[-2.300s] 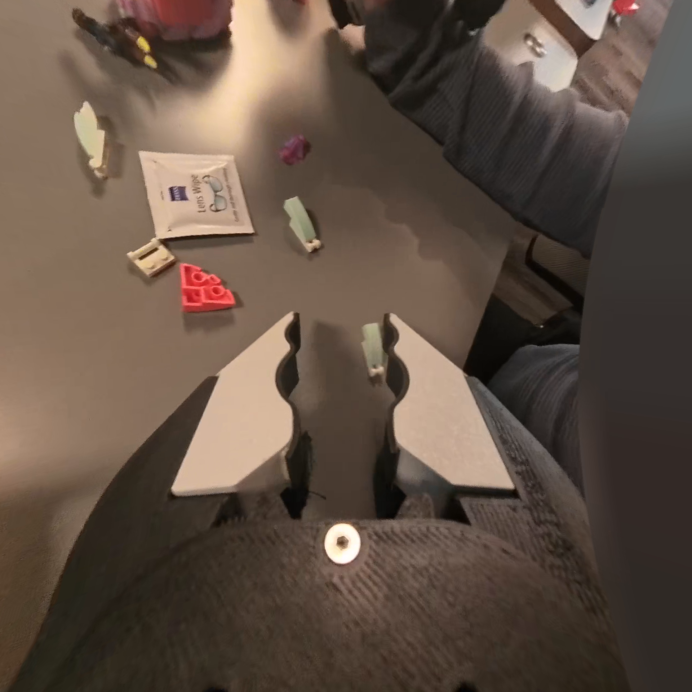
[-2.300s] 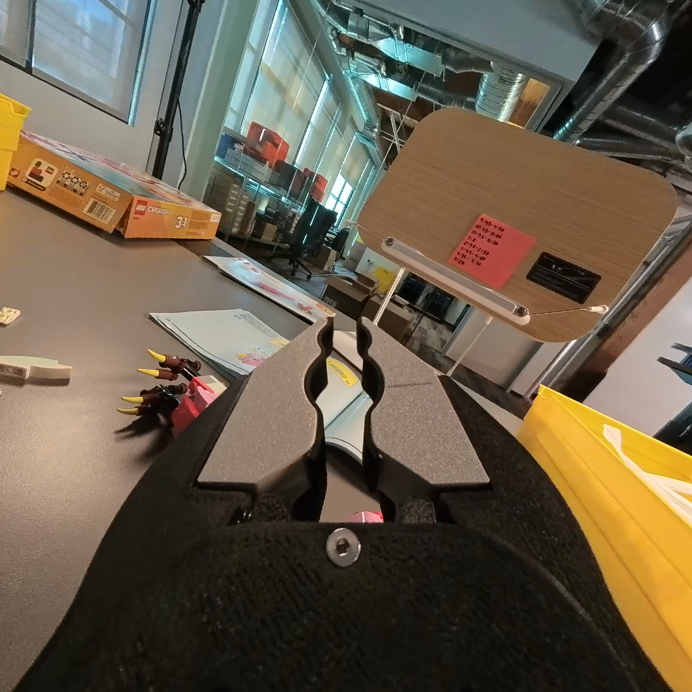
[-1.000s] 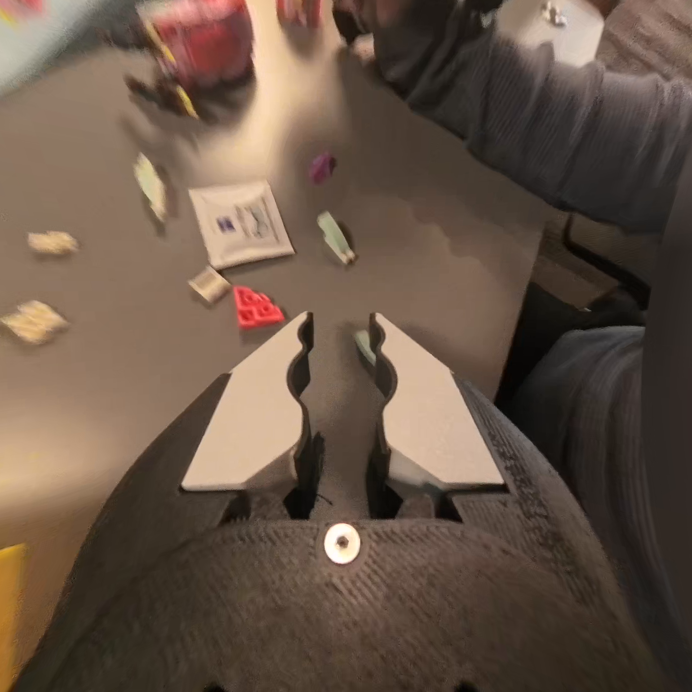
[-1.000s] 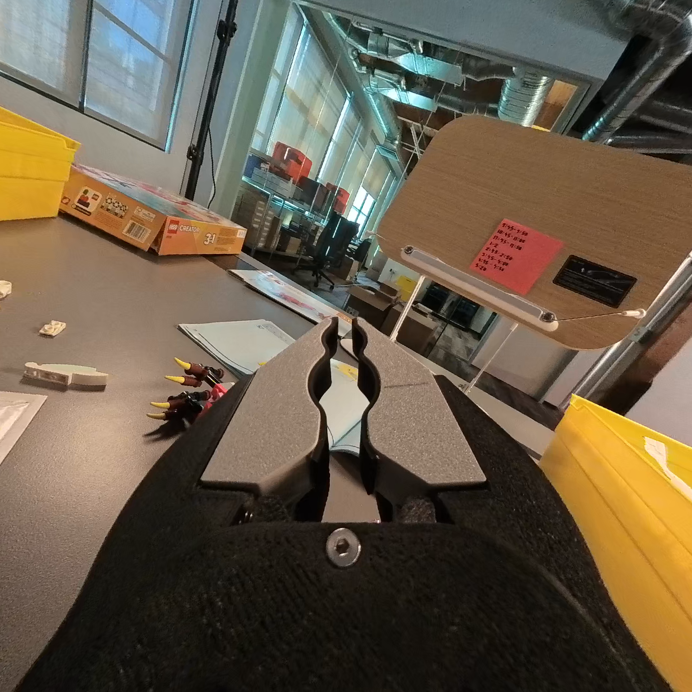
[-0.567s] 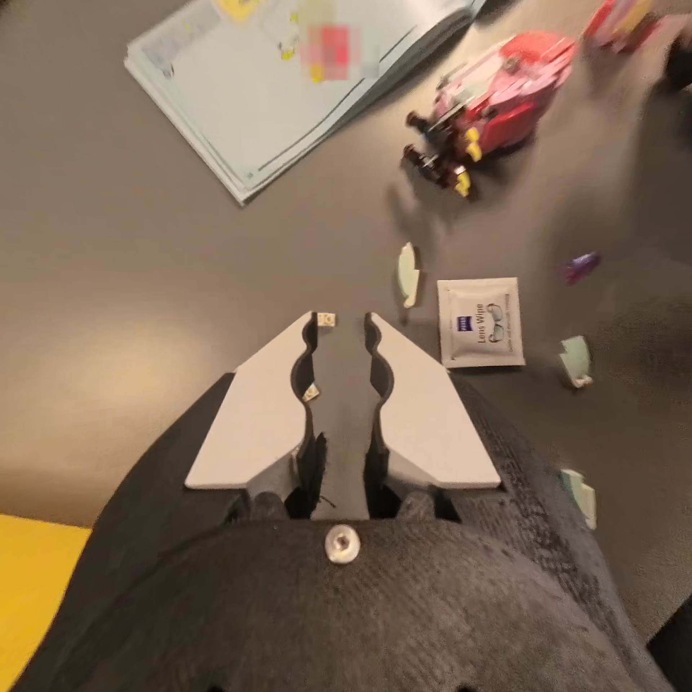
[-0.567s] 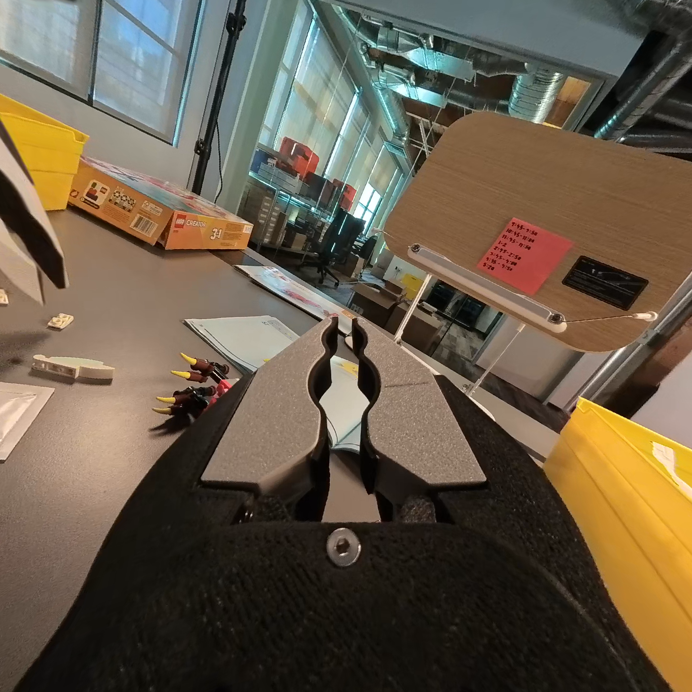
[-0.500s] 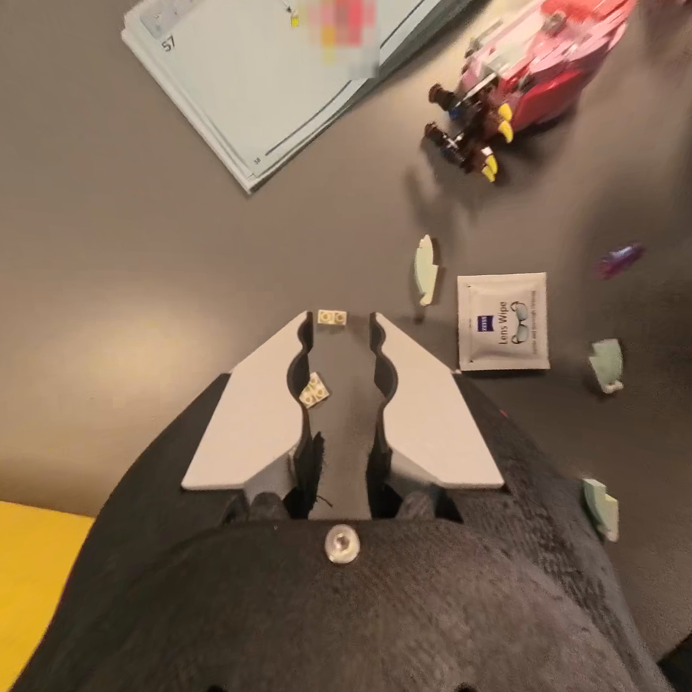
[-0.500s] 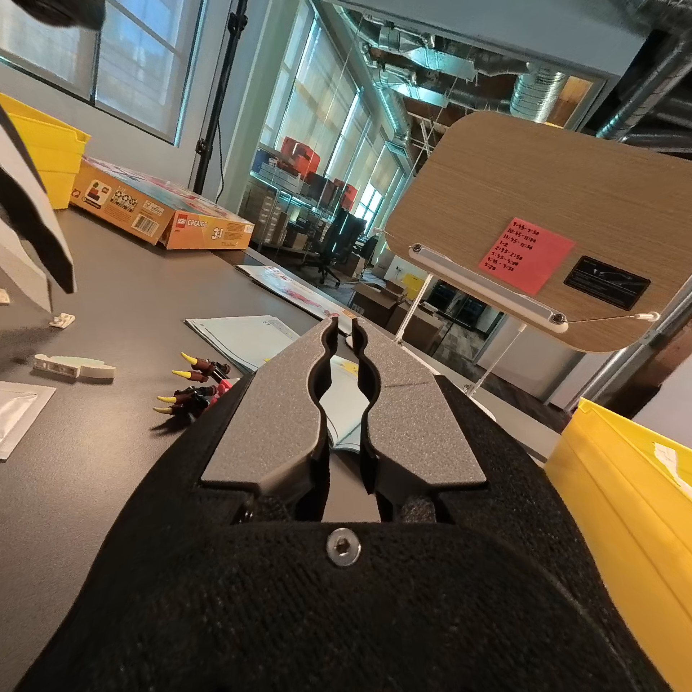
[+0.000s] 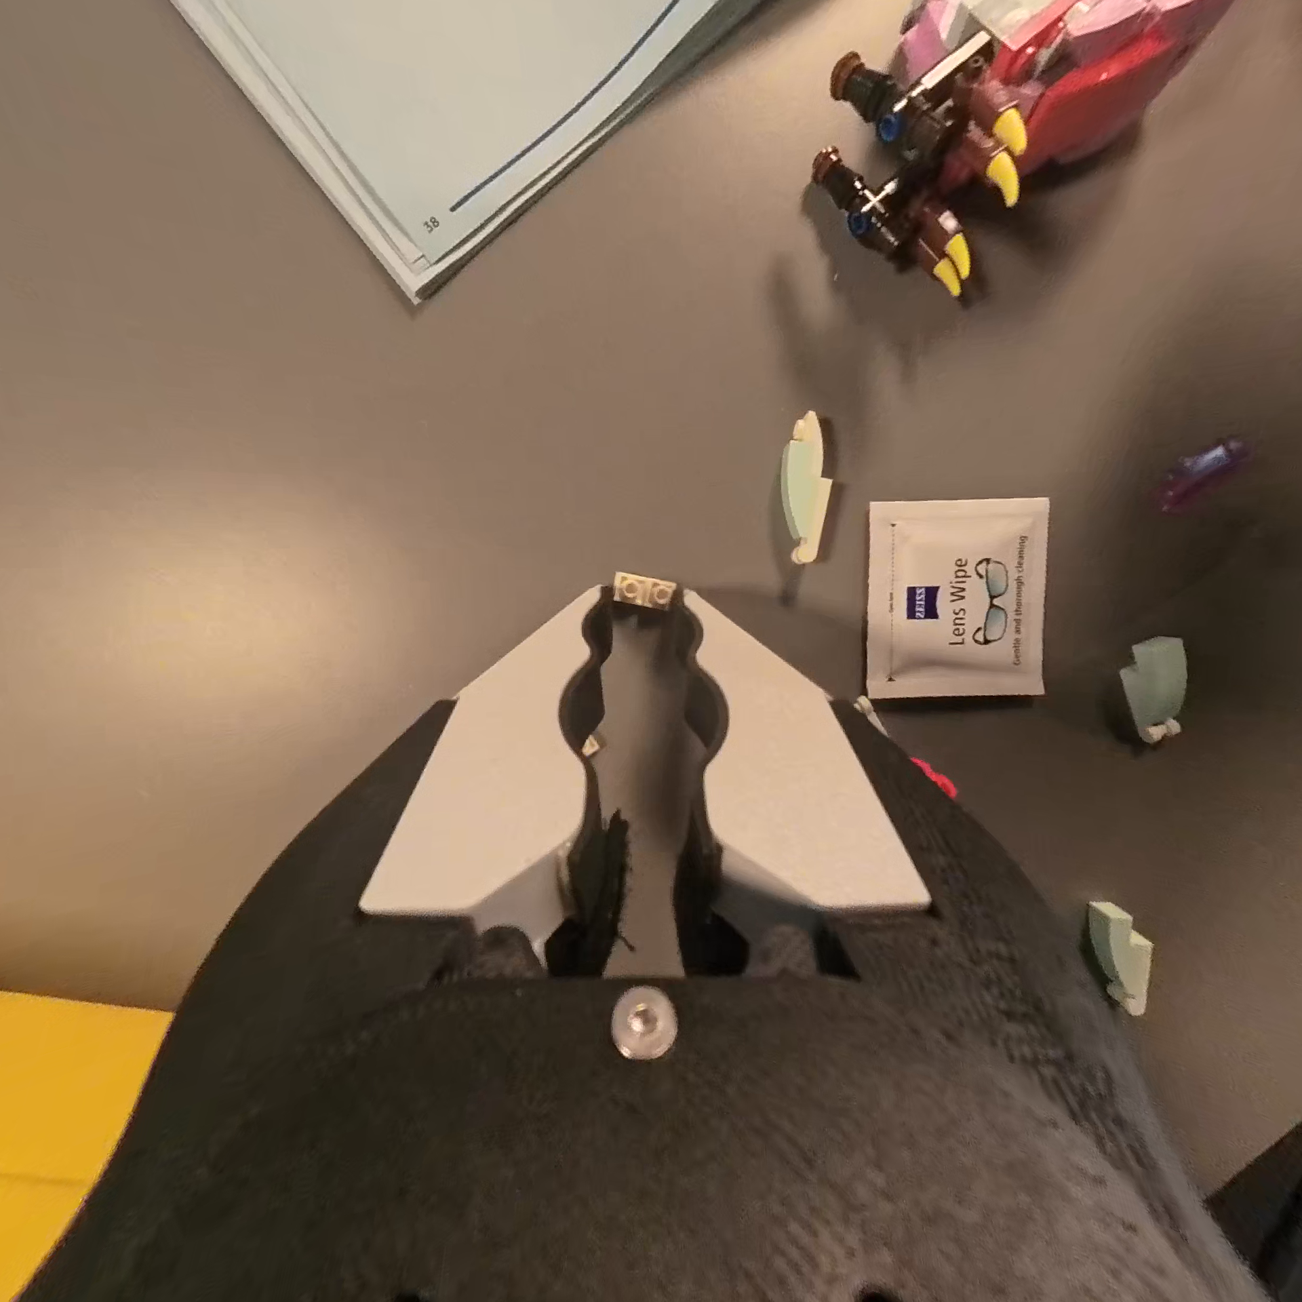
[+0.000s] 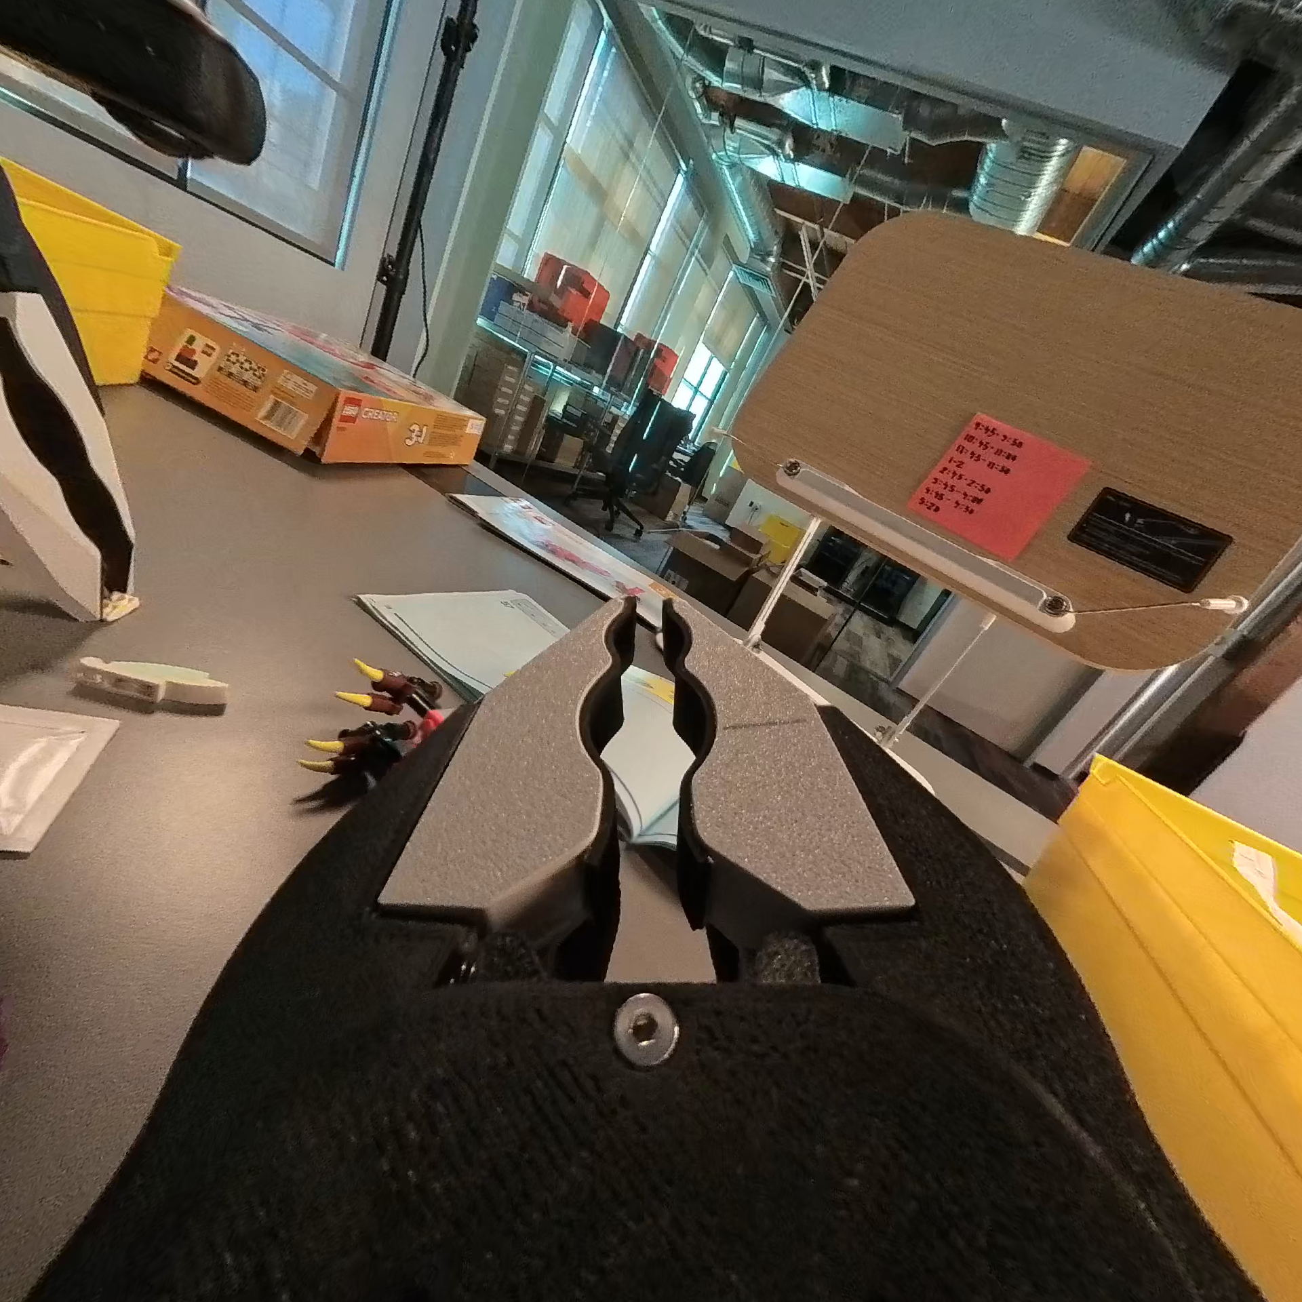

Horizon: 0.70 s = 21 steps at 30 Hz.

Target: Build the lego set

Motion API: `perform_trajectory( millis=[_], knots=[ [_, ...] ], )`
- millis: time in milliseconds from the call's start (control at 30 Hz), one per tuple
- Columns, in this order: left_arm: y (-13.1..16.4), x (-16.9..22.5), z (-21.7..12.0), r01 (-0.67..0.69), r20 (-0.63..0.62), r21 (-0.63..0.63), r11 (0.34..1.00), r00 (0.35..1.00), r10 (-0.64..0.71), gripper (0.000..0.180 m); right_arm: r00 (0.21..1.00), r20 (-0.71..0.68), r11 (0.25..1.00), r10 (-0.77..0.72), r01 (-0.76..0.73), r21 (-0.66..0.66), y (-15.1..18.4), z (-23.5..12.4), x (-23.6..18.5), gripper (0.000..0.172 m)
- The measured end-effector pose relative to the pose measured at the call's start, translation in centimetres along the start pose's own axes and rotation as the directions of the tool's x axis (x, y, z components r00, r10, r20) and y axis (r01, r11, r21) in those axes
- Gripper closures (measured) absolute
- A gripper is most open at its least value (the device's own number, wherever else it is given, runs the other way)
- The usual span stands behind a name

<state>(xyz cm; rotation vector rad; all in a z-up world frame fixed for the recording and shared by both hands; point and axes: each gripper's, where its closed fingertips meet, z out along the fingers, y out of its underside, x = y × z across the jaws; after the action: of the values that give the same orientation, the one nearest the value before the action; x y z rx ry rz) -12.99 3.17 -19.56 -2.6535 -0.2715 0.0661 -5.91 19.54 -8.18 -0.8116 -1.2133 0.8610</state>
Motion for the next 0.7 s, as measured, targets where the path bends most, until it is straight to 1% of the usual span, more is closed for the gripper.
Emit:
perform_trajectory(
  millis=[67,100,167,200,233,300,367,433,500,600,633,700],
  knots=[
    [-0.4,0.5,-0.3,-0.02,0.002,0.039,0.999,1.0,0.02,0.165,1.0,0.028,1.0,0.011,-0.011,0.023,-0.6,-0.3,-0.6,0.163],
    [-0.8,1.4,-0.9,-0.023,-0.021,0.077,0.997,0.999,0.025,0.165,0.998,0.058,0.997,0.035,-0.039,0.067,-1.7,-0.8,-1.3,0.163],
    [-2.4,4.8,-3.2,0.003,-0.144,0.223,0.975,0.989,0.03,0.165,0.982,0.169,0.978,0.081,-0.111,0.176,-4.9,-2.5,-3.5,0.158],
    [-2.9,6.6,-4.6,0.022,-0.208,0.29,0.957,0.977,0.041,0.165,0.971,0.231,0.974,0.062,-0.11,0.2,-6.1,-3.5,-5.1,0.155],
    [-3.2,8.1,-5.9,0.039,-0.266,0.337,0.941,0.962,0.055,0.165,0.961,0.276,0.974,0.01,-0.071,0.213,-6.8,-4.5,-6.8,0.152],
    [-3.1,10.4,-7.8,0.08,-0.371,0.392,0.917,0.925,0.078,0.165,0.939,0.318,0.969,-0.134,0.057,0.241,-7.5,-6.5,-9.8,0.148],
    [-2.3,12.3,-8.8,0.128,-0.504,0.362,0.923,0.86,0.078,0.165,0.908,0.347,0.956,-0.236,0.153,0.251,-7.5,-8.0,-12.3,0.147],
    [-1.7,13.8,-9.6,0.182,-0.635,0.321,0.929,0.77,0.068,0.165,0.882,0.377,0.95,-0.284,0.206,0.234,-7.3,-8.9,-14.3,0.144],
    [-1.4,14.7,-9.9,0.22,-0.711,0.287,0.932,0.701,0.054,0.165,0.869,0.352,0.934,-0.348,0.287,0.213,-7.0,-9.0,-15.3,0.145],
    [-1.0,15.1,-9.9,0.236,-0.745,0.264,0.935,0.665,0.043,0.165,0.835,0.271,0.877,-0.479,0.441,0.19,-6.4,-8.6,-15.6,0.149],
    [-0.9,15.2,-9.9,0.242,-0.752,0.26,0.935,0.658,0.039,0.165,0.825,0.263,0.865,-0.5,0.464,0.191,-6.3,-8.6,-15.8,0.151],
    [-0.6,15.2,-9.9,0.248,-0.759,0.248,0.936,0.65,0.029,0.165,0.826,0.263,0.865,-0.499,0.458,0.203,-6.5,-8.6,-16.0,0.155]
  ],
)
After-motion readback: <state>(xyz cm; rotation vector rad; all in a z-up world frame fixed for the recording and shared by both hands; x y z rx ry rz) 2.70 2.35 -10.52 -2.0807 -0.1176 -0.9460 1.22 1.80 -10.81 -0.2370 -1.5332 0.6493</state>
